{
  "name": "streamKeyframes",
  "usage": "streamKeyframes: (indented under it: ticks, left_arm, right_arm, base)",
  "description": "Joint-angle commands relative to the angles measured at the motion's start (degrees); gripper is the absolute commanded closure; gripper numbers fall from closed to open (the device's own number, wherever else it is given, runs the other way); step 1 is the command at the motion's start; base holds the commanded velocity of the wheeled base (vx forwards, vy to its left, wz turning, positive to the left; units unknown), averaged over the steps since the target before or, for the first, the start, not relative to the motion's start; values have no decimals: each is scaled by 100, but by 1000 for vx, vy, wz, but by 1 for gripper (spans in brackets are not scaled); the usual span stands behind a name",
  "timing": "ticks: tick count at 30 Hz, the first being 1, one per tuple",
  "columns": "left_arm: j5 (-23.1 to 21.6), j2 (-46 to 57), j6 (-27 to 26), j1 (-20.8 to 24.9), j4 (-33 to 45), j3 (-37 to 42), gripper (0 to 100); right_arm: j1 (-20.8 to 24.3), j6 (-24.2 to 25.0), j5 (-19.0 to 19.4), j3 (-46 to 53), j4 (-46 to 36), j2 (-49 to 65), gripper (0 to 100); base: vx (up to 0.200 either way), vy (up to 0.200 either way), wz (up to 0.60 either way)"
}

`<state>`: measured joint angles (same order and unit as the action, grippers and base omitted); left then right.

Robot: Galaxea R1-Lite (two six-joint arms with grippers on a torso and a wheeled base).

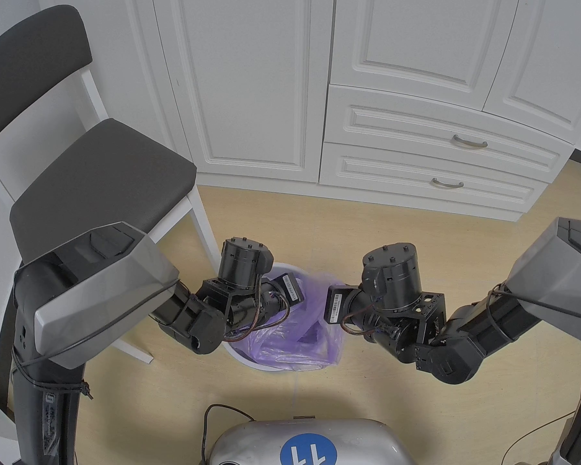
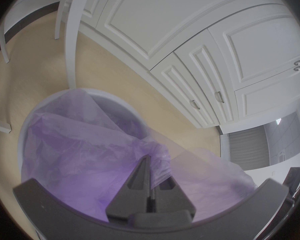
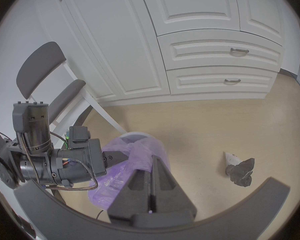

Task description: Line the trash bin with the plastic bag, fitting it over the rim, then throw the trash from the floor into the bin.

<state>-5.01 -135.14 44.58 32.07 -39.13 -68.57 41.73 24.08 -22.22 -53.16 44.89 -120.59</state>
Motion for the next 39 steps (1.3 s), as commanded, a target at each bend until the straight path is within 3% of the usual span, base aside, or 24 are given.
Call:
streamKeyframes:
  ticks: [1, 16, 18, 21, 22, 29, 33, 39]
  left_arm:
    - [0, -73, 7, -105, -33, 134, 100]
    - [299, -407, 51, -61, -33, 28, 100]
    - [378, -539, -116, -87, -7, -60, 100]
    - [431, -548, -160, -96, -7, -69, 100]
    - [712, -618, -257, -122, -24, -113, 100]
    - [721, 76, -169, -281, -139, 441, 100]
    - [694, 533, -248, -219, -842, 1294, 100]
    - [703, 999, -275, -140, -2573, 2674, 100]
  right_arm:
    - [81, 1, -1, 17, 38, -175, 100]
    - [195, 27, 8, -10, 592, -835, 100]
    - [239, 53, 16, -89, 1136, -1125, 100]
    - [239, 53, 16, -115, 1268, -1186, 100]
    - [230, 62, 69, -256, 1778, -1467, 100]
    - [143, 62, 289, -1161, 1831, -1907, 100]
    - [46, 80, 640, -1249, 1901, -1933, 100]
    - [-253, 282, 737, -1319, 1989, -2083, 100]
  base:
    - [0, 0, 0]
    - [0, 0, 0]
    - [0, 0, 0]
    - [0, 0, 0]
    - [0, 0, 0]
    - [0, 0, 0]
    - [0, 0, 0]
    - [0, 0, 0]
